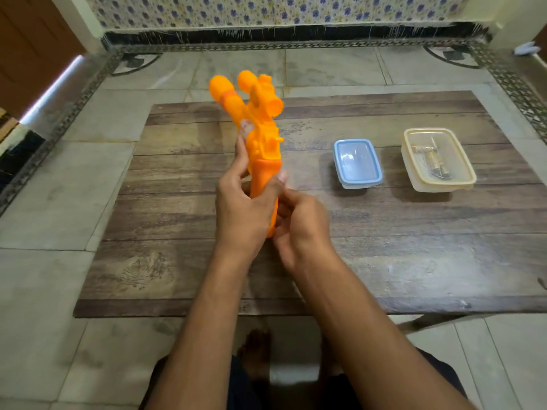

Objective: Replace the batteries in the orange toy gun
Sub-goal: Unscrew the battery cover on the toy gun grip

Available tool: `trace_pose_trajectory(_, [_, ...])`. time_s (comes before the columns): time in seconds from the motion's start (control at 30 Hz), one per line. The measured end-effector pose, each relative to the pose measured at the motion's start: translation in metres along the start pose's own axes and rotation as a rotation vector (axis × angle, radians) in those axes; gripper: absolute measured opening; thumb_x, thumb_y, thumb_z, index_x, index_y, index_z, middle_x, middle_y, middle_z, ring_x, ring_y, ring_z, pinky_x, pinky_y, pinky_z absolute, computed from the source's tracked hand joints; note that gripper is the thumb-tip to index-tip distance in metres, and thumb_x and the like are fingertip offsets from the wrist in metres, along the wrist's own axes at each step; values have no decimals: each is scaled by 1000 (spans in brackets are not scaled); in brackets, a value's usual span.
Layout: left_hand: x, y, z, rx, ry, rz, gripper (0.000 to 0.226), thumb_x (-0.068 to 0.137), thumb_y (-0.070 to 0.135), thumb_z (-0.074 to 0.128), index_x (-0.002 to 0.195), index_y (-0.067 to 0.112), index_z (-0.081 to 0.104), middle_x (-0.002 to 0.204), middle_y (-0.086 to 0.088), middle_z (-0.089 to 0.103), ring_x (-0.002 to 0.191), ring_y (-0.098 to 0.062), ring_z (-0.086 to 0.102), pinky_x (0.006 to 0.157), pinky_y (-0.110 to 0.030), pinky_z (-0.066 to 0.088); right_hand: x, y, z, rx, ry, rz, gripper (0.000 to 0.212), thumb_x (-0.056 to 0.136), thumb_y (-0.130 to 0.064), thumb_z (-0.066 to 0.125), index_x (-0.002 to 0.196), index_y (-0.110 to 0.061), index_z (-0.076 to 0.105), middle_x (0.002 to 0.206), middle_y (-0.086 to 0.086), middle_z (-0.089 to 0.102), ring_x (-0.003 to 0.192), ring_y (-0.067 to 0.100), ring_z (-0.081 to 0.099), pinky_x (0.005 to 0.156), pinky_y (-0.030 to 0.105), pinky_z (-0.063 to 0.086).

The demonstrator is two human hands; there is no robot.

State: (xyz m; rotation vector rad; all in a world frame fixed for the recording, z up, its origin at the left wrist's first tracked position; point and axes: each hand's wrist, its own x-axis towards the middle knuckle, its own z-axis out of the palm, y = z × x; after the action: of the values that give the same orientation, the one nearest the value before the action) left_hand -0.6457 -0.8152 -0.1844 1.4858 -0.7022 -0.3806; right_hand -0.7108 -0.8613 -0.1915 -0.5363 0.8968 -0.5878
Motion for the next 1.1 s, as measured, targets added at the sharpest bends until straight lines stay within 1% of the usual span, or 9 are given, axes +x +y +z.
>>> trace_pose_trajectory(0.13, [-5, 1, 7, 235, 64, 8, 75, 75, 30, 84, 144, 37, 55, 75, 2, 65, 55, 4, 52, 59, -33, 55, -1, 4, 3, 148, 14, 99, 18, 94, -7, 53, 102, -2, 67, 100, 23, 63, 81, 30, 60, 70, 34, 46])
trace_pose_trajectory(0.3, [-11, 10, 7, 376, 47, 85, 69, 73, 27, 87, 137, 36, 63, 84, 9, 73, 71, -4, 61, 67, -30, 55, 3, 9, 2, 179, 36, 129, 22, 94, -14, 52, 106, -6, 67, 101, 22, 67, 90, 33, 65, 73, 36, 54])
trace_pose_trajectory(0.43, [-7, 10, 7, 194, 118, 63, 66, 76, 21, 88, 137, 28, 64, 68, 4, 68, 60, 5, 55, 59, -25, 50, 2, 1, -1, 203, 20, 197, 19, 96, -7, 45, 94, -6, 64, 78, 17, 64, 62, 26, 61, 60, 30, 49])
trace_pose_trajectory(0.53, [2, 10, -5, -23, 154, 36, 65, 81, 12, 86, 141, 5, 60, 98, 16, 78, 84, -3, 69, 78, -24, 57, -2, -6, -4, 93, -3, 187, 26, 97, -1, 39, 91, 2, 63, 84, 21, 69, 74, 27, 70, 72, 35, 61])
trace_pose_trajectory(0.6, [6, 12, -12, -170, 166, 20, 61, 84, 5, 81, 140, -1, 58, 117, 1, 76, 98, -9, 70, 88, -25, 54, -3, -10, -5, -48, -5, 73, 31, 94, 8, 34, 97, 5, 65, 99, 27, 72, 91, 33, 74, 86, 36, 61])
trace_pose_trajectory(0.67, [8, 14, -17, -316, 182, -18, 53, 87, 0, 76, 137, -5, 59, 115, -5, 76, 101, -11, 68, 90, -26, 54, -3, -13, -7, -284, -7, -115, 37, 90, 11, 35, 98, 0, 70, 106, 24, 75, 104, 33, 74, 97, 42, 60])
trace_pose_trajectory(0.83, [7, 8, -26, -563, 195, -131, 43, 91, 8, 71, 132, -4, 62, 114, -7, 75, 120, -33, 65, 111, -40, 48, -13, -29, -30, -1295, 7, -616, 47, 91, 7, 50, 133, -6, 66, 133, 15, 69, 124, 27, 64, 110, 41, 48])
trace_pose_trajectory(0.93, [5, 5, -26, -637, 182, -176, 21, 99, 4, 59, 120, 4, 65, 110, -3, 77, 110, -22, 72, 113, -44, 46, -18, -29, -44, -1548, 5, -685, 43, 96, 8, 47, 136, -4, 60, 148, 22, 54, 131, 40, 54, 108, 46, 42])
trace_pose_trajectory(1.1, [3, 3, -20, -726, 203, -214, 26, 101, 3, 55, 126, -1, 60, 103, -2, 78, 100, -15, 74, 112, -46, 46, -28, -17, -64, -1734, -29, -687, 46, 103, 3, 38, 148, -5, 47, 164, 19, 34, 153, 33, 29, 125, 44, 21])
